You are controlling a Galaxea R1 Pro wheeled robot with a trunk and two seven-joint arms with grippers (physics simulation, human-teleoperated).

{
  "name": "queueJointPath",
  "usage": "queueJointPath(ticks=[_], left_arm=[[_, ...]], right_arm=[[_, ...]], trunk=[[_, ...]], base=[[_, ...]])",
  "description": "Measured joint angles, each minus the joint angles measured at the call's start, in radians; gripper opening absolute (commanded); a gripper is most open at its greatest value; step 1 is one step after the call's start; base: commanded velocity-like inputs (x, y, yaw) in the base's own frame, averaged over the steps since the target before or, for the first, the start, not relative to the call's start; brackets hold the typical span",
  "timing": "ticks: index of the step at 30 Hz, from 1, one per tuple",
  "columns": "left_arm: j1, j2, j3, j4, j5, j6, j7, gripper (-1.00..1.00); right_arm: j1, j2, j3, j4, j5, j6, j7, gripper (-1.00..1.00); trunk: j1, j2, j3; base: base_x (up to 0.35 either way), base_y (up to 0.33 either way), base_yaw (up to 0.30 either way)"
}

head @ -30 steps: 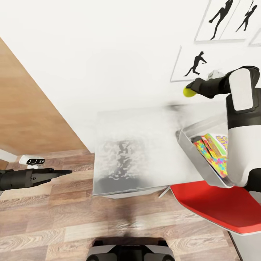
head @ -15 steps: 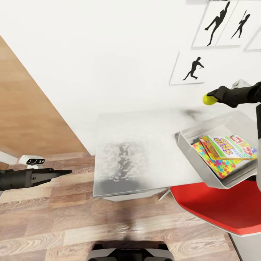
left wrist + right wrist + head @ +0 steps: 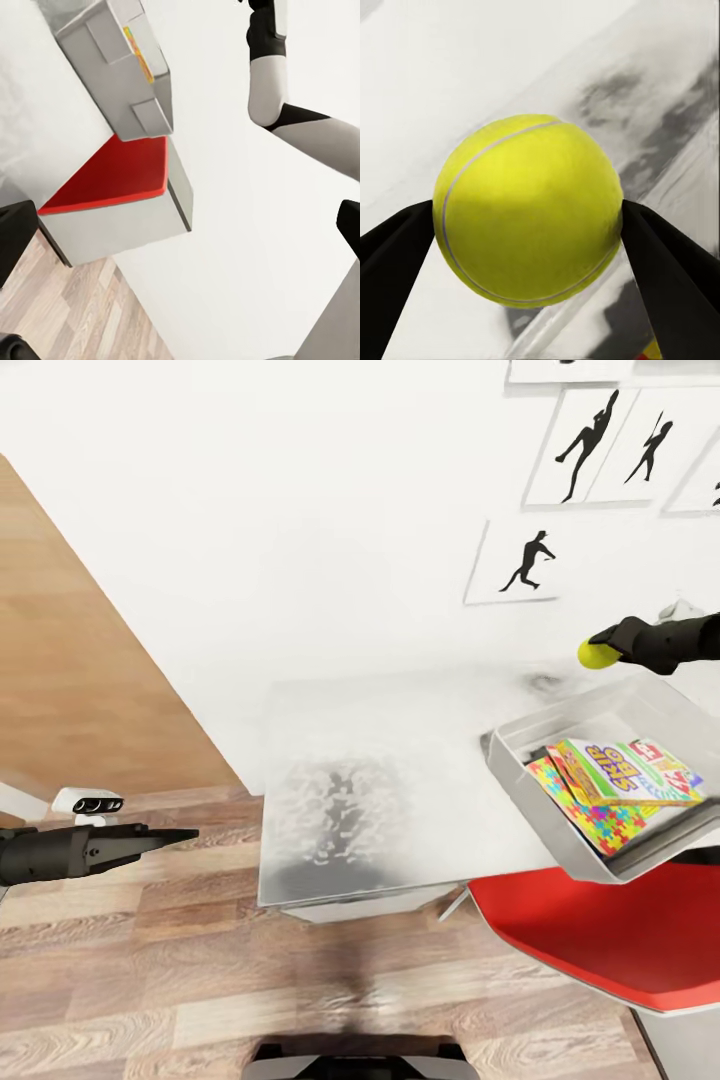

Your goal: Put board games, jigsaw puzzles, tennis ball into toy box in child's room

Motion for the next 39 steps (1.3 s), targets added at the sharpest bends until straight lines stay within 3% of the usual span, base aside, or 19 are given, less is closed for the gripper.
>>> queueJointPath(ticks=[9, 15, 19, 20, 22, 28, 35, 39], left_arm=[[-0.017, 0.003, 0.013, -0.019, 0.014, 0.015, 0.0, 1.0], [-0.159, -0.014, 0.01, -0.024, 0.016, 0.016, 0.0, 1.0], [-0.281, -0.086, -0.038, -0.019, 0.01, 0.016, 0.0, 1.0], [-0.293, -0.093, -0.048, -0.018, 0.009, 0.016, 0.0, 1.0], [-0.331, -0.118, -0.097, -0.006, 0.006, 0.016, 0.001, 1.0], [-0.353, -0.132, -0.137, 0.004, 0.003, 0.016, 0.011, 1.0], [-0.355, -0.147, -0.143, 0.007, 0.003, 0.016, 0.031, 1.0], [-0.355, -0.164, -0.145, 0.007, 0.002, 0.016, 0.083, 1.0]], right_arm=[[0.104, -0.014, 0.001, 0.049, 0.001, 0.0, 0.003, -1.0], [0.118, -0.01, 0.001, 0.047, -0.007, 0.0, 0.01, -1.0], [0.12, -0.004, 0.0, 0.043, -0.008, 0.0, 0.012, -1.0], [0.12, -0.003, 0.0, 0.04, -0.008, 0.0, 0.012, -1.0], [0.12, -0.003, 0.0, -0.002, -0.011, -0.001, 0.012, -1.0], [0.12, -0.004, 0.001, -0.108, -0.014, 0.0, 0.01, -1.0], [0.125, -0.003, 0.001, -0.14, -0.014, 0.0, 0.009, -1.0], [0.158, -0.004, 0.001, -0.184, -0.016, 0.0, 0.009, -1.0]], trunk=[[0.0, 0.0, 0.015], [0.0, 0.0, 0.025], [0.0, 0.0, 0.032], [0.0, 0.0, 0.033], [0.0, 0.0, 0.037], [0.0, 0.0, 0.047], [0.0, 0.0, 0.058], [0.0, 0.0, 0.065]], base=[[0.0, 0.0, 0.0], [0.0, 0.0, 0.0], [0.0, 0.0, 0.0], [0.0, 0.0, 0.0], [0.0, 0.0, 0.0], [0.0, 0.0, 0.0], [0.0, 0.0, 0.0], [0.0, 0.0, 0.0]])
